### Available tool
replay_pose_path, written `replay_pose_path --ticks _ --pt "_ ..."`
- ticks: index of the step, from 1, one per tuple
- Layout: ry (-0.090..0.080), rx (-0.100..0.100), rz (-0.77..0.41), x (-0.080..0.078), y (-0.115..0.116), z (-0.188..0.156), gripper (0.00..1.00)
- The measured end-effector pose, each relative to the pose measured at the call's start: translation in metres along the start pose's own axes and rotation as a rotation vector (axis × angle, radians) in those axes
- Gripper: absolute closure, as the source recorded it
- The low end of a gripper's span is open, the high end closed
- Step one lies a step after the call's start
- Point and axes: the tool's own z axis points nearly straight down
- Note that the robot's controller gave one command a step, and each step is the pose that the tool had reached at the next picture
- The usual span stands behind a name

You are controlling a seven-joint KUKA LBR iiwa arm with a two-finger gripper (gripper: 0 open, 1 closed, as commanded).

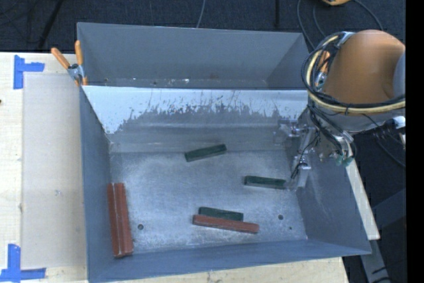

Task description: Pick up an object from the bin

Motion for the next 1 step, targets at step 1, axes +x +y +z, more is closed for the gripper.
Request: replay_pose_path --ticks 1 --pt "0.0 0.0 -0.002 -0.0001 0.0004 0.0 0.0"
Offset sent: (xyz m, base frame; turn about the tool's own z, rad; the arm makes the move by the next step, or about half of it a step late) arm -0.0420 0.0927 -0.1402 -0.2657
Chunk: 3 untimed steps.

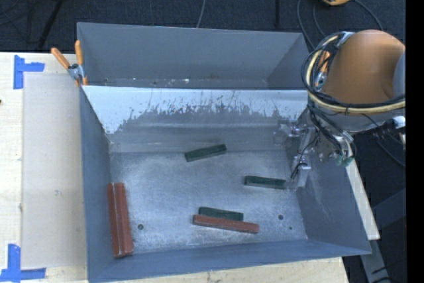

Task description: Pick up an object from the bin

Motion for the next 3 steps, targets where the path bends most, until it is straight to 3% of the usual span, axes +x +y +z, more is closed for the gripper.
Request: replay_pose_path --ticks 1,2,3 --pt "-0.003 0.001 -0.089 0.014 0.031 0.049 0.0" --pt "0.002 -0.002 -0.127 0.025 0.088 0.078 0.0" --pt "0.001 0.0 -0.166 0.033 0.118 0.072 0.0"
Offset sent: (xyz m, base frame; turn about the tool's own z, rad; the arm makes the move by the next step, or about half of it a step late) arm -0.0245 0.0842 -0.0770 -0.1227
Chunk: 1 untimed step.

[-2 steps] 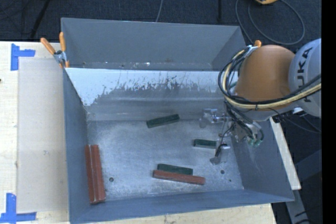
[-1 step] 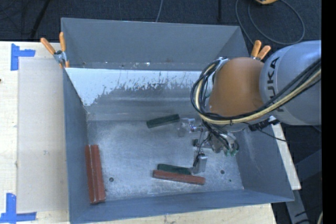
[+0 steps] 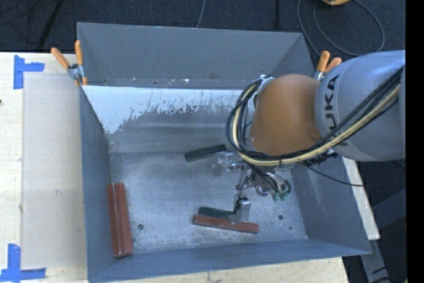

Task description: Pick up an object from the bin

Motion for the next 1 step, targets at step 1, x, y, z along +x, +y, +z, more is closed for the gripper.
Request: replay_pose_path --ticks 1 --pt "-0.004 0.0 0.123 0.0179 0.0045 0.0606 0.0"
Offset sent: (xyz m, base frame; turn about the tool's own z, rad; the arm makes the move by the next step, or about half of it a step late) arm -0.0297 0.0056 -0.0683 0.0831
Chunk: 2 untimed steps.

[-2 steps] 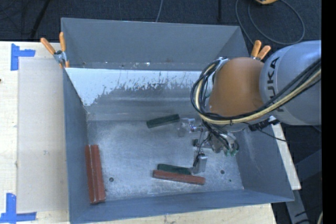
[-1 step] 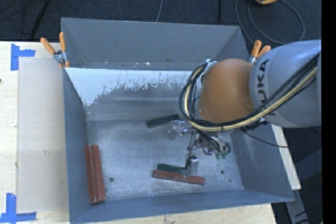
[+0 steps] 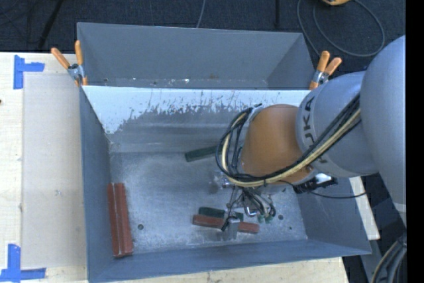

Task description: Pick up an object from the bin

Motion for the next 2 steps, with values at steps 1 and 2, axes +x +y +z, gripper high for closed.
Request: replay_pose_path --ticks 1,2 --pt "-0.006 0.001 -0.02 0.0053 0.0019 0.0166 1.0" --pt "-0.006 0.001 -0.024 0.0063 0.0023 0.0146 1.0"
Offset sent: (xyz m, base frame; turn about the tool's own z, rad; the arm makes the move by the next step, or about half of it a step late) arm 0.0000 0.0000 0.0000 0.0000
